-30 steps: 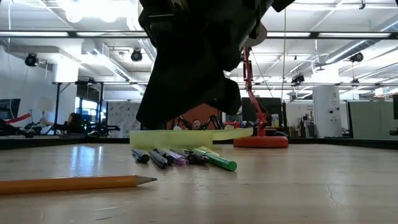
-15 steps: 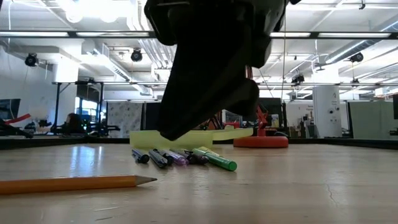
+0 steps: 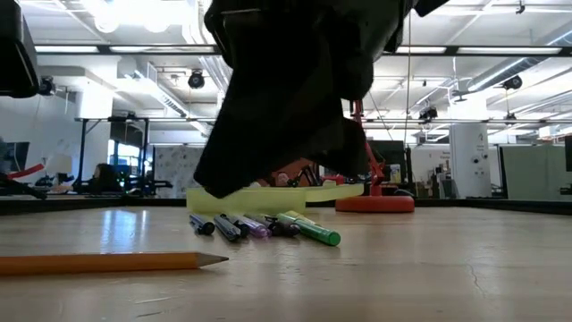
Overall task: Pick & place school supplies into a supply box
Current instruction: Put the orange pencil into the yellow supply box
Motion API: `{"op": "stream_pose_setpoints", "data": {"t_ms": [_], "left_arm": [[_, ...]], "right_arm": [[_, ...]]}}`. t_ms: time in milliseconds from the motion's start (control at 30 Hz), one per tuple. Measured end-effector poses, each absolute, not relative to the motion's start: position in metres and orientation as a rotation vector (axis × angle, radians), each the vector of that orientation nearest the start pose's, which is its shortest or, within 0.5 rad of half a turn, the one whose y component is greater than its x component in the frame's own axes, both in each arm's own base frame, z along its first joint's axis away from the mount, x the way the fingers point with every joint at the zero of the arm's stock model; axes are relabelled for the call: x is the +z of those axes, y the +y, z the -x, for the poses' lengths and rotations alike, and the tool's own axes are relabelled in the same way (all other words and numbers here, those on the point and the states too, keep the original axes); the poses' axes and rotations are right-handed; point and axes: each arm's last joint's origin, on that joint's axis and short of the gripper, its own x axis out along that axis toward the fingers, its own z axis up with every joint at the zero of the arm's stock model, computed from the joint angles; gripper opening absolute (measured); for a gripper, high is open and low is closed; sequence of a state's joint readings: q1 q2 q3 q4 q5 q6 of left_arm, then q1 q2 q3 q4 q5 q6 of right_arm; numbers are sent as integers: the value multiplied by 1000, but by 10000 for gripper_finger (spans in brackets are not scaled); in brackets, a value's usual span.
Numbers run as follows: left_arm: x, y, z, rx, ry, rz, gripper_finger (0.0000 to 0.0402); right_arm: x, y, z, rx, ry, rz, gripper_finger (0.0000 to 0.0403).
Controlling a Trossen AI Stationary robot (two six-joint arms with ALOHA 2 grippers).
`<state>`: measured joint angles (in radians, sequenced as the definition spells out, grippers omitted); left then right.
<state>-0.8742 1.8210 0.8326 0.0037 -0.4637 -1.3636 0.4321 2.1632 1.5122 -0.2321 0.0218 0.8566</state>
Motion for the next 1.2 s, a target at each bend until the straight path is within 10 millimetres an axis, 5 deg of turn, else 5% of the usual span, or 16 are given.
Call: {"op": "stream_pose_setpoints", "data": {"t_ms": [300,867,1200], "left_arm": [[110,-230,-225,229,817,654,0],[114,-224,-235,192,784,629,0],[115,-223,-238,191,776,628,0]], "right_arm": [[133,187,-412,-30,983,-547,34],[137,203,-412,10,978,-556,33],[135,202,-411,-169,997,-862,34]]}}
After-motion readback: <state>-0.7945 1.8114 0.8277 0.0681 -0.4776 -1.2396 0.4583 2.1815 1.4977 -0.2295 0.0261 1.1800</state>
